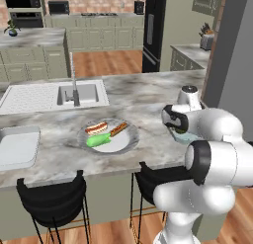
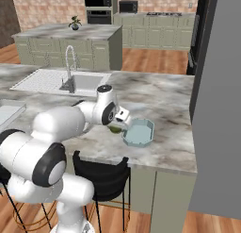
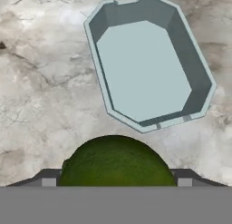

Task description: Place one cooked food and one vegetable from the large plate to each tupperware container.

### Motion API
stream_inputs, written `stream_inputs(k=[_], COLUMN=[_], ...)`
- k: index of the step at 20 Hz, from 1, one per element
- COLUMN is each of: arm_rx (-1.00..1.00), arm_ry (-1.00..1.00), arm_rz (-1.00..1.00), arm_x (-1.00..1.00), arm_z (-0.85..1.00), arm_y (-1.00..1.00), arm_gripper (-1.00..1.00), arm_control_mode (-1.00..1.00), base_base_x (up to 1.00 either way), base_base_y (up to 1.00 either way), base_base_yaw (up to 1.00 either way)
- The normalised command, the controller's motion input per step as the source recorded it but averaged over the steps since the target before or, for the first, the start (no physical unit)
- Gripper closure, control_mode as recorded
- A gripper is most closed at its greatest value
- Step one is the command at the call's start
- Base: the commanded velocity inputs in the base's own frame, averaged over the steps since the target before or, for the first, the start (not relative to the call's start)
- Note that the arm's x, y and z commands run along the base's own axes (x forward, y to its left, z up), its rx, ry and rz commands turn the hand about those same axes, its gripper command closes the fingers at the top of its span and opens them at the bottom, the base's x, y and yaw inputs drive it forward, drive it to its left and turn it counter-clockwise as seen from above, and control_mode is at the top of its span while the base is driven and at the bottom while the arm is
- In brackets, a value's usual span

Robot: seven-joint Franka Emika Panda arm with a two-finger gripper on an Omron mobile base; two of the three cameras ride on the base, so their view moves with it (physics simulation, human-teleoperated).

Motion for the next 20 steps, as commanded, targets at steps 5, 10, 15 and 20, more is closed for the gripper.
stream_inputs(k=[5, 10, 15, 20], arm_rx=[0.00, 0.00, 0.00, 0.00], arm_ry=[0.16, 0.01, 0.00, 0.00], arm_rz=[-0.04, 0.00, 0.00, 0.00], arm_x=[0.72, 0.67, 0.45, 0.37], arm_z=[0.00, -0.13, -0.46, -0.63], arm_y=[-0.70, -0.35, -0.23, -0.22], arm_gripper=[1.00, 1.00, 1.00, 1.00], arm_control_mode=[-1.00, -1.00, -1.00, -1.00], base_base_x=[0.00, 0.00, 0.00, 0.00], base_base_y=[0.00, 0.00, 0.00, 0.00], base_base_yaw=[0.00, 0.00, 0.00, 0.00])
